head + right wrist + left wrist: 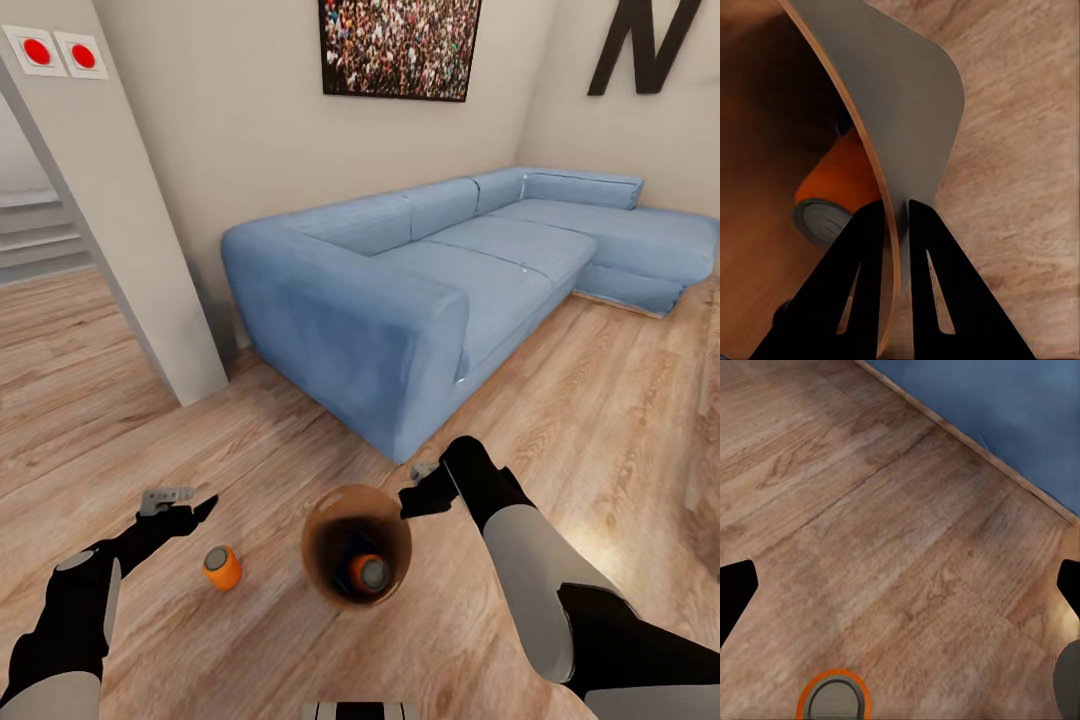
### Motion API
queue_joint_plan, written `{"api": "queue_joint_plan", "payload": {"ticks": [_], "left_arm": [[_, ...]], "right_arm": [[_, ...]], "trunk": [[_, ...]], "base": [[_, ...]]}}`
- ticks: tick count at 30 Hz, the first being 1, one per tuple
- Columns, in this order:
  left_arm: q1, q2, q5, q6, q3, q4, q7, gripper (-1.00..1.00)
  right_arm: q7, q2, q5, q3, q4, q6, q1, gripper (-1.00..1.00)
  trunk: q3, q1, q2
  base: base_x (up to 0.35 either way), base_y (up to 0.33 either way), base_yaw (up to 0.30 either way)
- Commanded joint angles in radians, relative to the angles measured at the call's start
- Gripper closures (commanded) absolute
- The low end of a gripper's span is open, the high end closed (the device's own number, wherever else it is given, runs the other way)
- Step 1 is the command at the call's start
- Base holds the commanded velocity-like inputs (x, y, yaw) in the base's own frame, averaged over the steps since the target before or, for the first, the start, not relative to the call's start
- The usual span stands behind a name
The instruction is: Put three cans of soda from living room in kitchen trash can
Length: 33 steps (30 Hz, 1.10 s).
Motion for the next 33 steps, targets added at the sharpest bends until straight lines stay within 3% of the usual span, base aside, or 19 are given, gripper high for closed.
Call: {"api": "queue_joint_plan", "payload": {"ticks": [1, 11, 22, 25, 33], "left_arm": [[0.0, 0.0, 0.0, 0.0, 0.0, 0.002, 0.0, -1.0], [0.0, 0.007, 0.001, 0.0, 0.0, 0.029, -0.002, -1.0], [0.0, 0.01, 0.0, -0.019, 0.0, 0.096, -0.005, -1.0], [0.0, 0.011, 0.001, -0.026, 0.0, 0.11, -0.005, -1.0], [0.0, 0.01, -0.001, -0.079, 0.0, 0.125, -0.002, -1.0]], "right_arm": [[0.008, -0.001, -0.039, -0.003, -0.007, 0.013, -0.003, 1.0], [0.026, -0.013, -0.034, -0.006, 0.044, 0.013, -0.053, 1.0], [0.061, -0.021, -0.034, -0.006, 0.137, 0.013, -0.105, 1.0], [0.064, -0.032, -0.035, -0.006, 0.196, 0.013, -0.146, 1.0], [0.064, -0.059, -0.03, -0.006, 0.223, 0.013, -0.171, 1.0]], "trunk": [[0.0, 0.0, 0.0], [0.0, 0.0, 0.0], [0.0, 0.0, 0.0], [0.0, 0.0, 0.0], [0.0, 0.0, 0.0]], "base": [[0.0, 0.0, 0.0], [0.0, 0.019, 0.0], [0.0, 0.259, 0.0], [0.0, 0.296, 0.0], [0.0, 0.093, 0.0]]}}
